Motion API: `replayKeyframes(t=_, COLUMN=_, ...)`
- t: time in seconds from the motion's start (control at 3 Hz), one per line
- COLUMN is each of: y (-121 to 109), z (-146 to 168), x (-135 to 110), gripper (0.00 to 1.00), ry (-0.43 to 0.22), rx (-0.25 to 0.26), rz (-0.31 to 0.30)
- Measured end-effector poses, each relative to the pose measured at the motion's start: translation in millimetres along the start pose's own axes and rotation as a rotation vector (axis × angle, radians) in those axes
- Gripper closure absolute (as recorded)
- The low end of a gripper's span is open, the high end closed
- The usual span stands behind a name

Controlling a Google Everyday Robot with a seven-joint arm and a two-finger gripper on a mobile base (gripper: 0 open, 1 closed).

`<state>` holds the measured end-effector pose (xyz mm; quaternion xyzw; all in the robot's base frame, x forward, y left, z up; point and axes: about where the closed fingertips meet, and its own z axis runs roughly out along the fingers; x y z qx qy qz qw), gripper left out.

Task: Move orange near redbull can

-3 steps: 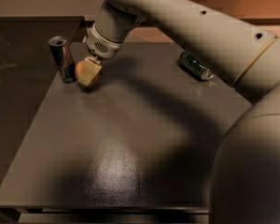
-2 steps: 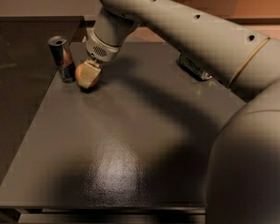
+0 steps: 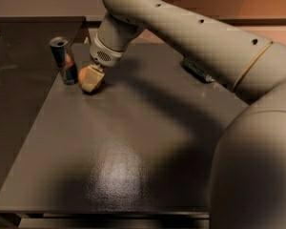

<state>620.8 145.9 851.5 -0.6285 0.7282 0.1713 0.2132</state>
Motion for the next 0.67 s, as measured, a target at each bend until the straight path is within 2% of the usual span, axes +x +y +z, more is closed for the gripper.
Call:
replayKeyframes(t=0.33, y=0.8, z=1.8, x=-0.1, gripper=0.00, ry=0.001, rx=-0.003, rz=-0.001)
replayKeyframes(t=0.67, y=0.8, z=1.9, x=-0.1, gripper=0.00, ry=0.001, rx=-0.003, rz=-0.001)
